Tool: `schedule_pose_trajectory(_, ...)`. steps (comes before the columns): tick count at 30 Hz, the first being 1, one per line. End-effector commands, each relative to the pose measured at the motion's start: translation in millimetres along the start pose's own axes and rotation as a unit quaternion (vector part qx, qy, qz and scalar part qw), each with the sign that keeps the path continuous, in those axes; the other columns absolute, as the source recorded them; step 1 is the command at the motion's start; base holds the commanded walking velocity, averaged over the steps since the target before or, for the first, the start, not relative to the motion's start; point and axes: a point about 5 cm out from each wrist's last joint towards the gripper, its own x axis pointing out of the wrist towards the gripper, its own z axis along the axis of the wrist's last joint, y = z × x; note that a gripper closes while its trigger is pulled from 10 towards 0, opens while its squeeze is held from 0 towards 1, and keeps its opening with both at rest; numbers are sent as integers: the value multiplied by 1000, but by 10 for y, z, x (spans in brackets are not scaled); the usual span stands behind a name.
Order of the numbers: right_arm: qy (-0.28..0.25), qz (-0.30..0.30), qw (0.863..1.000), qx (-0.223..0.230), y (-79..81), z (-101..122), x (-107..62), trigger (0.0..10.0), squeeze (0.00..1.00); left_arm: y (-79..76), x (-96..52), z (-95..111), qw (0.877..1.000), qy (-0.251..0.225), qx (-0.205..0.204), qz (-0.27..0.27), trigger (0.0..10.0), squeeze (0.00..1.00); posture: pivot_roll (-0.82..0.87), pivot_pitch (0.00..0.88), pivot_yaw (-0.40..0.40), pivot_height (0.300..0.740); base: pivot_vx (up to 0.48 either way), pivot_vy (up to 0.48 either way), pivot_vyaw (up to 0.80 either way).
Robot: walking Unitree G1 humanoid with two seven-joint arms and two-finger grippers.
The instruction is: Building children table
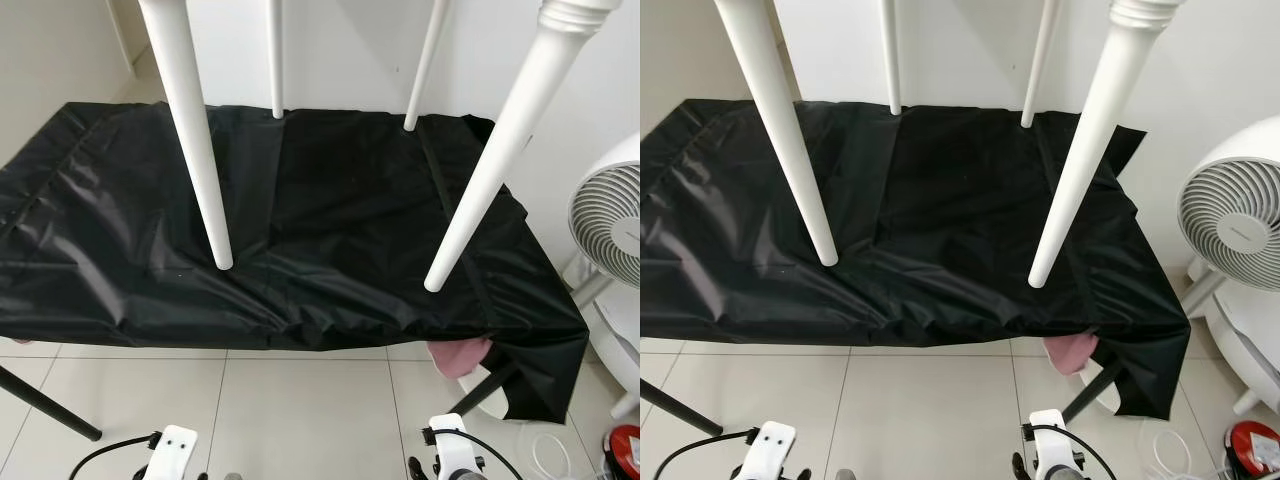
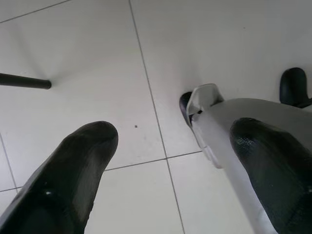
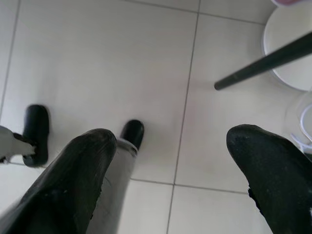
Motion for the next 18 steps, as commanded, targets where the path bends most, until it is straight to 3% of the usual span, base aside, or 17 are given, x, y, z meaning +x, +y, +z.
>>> schedule_pose_trajectory(1, 17, -5, 1000, 2, 18, -74, -12, 10000, 0, -12, 5, -36, 999, 15, -11, 30, 10000, 0, 20, 0, 11, 740, 0, 0, 0)
schedule_pose_trajectory(6, 33, -7, 999, -3, 68, -146, -25, 10000, 0, -122, 35, 2, 999, 18, -39, 24, 10000, 0, 11, 0, -5, 740, 0, 0, 0)
schedule_pose_trajectory(13, 55, -8, 998, -31, 127, -221, -36, 10000, 0, -221, 66, 64, 1000, 22, -16, 10, 10000, 0, 7, 0, -12, 740, 0, 0, 0)
schedule_pose_trajectory(18, 62, 0, 998, -21, 177, -228, -30, 10000, 0, -229, 78, 98, 1000, 25, 7, 2, 10000, 0, 8, 0, -12, 740, 0, 0, 0)
